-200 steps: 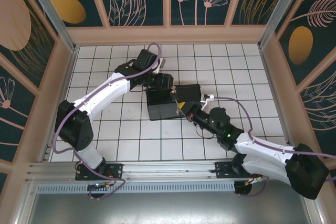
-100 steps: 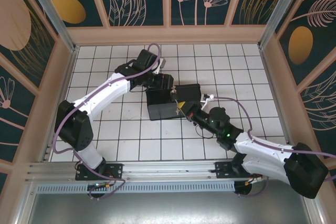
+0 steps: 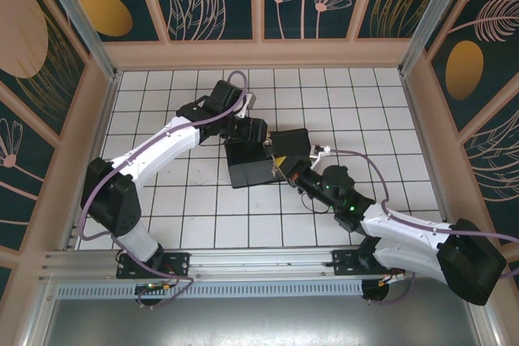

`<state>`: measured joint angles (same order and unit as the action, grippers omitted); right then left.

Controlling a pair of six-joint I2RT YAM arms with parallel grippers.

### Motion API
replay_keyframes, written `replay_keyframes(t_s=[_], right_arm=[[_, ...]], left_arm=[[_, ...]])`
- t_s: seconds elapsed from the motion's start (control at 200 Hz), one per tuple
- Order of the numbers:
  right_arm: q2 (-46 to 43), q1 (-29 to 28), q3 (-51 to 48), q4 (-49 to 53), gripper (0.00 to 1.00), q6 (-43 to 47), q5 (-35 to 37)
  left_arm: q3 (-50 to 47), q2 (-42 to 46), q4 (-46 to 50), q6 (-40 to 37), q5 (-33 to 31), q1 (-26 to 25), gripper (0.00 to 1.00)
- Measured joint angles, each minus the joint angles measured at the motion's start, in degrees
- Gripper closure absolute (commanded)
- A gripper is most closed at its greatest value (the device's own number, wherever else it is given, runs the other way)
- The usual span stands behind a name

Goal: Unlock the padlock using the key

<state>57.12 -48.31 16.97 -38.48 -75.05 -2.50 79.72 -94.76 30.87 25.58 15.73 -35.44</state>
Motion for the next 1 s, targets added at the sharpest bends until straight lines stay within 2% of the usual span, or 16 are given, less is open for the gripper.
replay_keyframes(t_s=[0.225, 0.44, 0.691, 1.001], right_arm=[[0.4, 0.2, 0.0, -0.6, 1.0, -0.9, 0.6], [0.9, 3.8, 0.3, -0.6, 1.0, -0.6, -1.8], [6.6, 6.2, 4.8, -0.6, 1.0, 0.8, -3.6], [4.3, 8.9, 5.3, 2.8, 0.7, 1.5, -7.1]], left_arm=[[-3.5, 2.8, -1.1, 0.2, 1.9, -0.3, 0.35], [-4.4, 3.6, -1.4, 0.2, 2.7, -0.9, 0.36], [-4.6, 3.7, -2.6, 0.3, 1.1, -1.3, 0.36], [-3.7, 3.7, -0.9, 0.4, 0.5, -2.1, 0.3]])
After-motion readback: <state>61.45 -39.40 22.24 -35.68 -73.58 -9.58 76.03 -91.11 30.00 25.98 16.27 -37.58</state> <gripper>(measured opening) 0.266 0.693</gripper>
